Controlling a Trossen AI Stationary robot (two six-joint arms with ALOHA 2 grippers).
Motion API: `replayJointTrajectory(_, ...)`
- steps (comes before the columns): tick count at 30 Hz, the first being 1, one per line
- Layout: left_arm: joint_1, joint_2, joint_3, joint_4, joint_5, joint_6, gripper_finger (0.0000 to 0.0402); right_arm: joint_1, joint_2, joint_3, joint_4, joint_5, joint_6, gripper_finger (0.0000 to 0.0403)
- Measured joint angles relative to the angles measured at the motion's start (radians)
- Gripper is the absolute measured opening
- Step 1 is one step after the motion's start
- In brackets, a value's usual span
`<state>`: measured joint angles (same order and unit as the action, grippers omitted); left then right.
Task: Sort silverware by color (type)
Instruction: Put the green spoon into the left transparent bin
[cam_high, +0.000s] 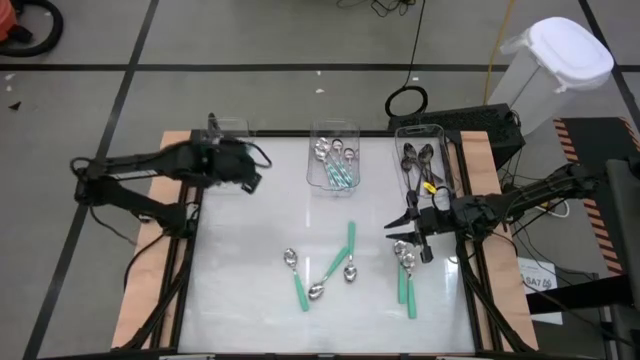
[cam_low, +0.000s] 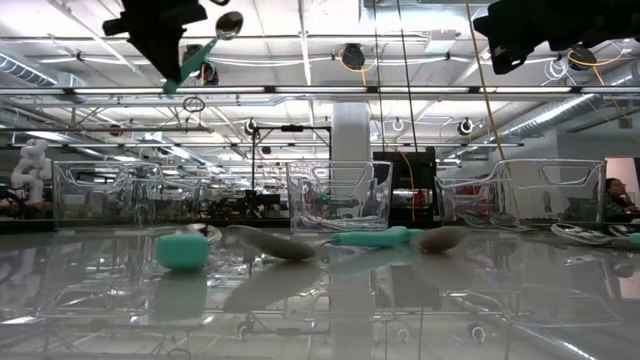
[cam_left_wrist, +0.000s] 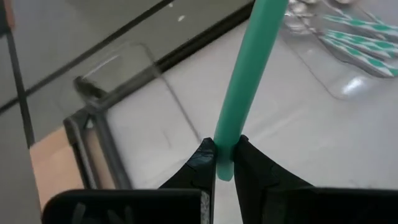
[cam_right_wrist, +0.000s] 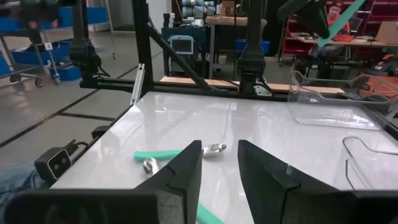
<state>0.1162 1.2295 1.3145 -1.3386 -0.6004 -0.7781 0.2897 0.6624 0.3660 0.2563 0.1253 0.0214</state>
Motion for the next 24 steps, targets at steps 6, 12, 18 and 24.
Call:
replayJointTrajectory(6,0.145,-0.066,-0.096,0.009,0.04,0.014,0.0033,0.0,0.0,0.0,0.001,-0.027,-0.005,0.0101)
replayJointTrajectory(12,0.248,-0.114,-0.3,0.106,0.089,0.03,0.0033,0.0,0.0,0.0,-0.001,-0.052,-0.008,0.0101)
replayJointTrajectory(18,0.367,-0.124,-0.46,0.177,0.121,0.008,0.0033,0.0,0.0,0.0,-0.011,-0.052,-0.016,0.0101)
replayJointTrajectory(24,0.462,-0.124,-0.538,0.284,0.163,0.051,0.0033,0.0,0.0,0.0,-0.018,-0.052,-0.034,0.0101)
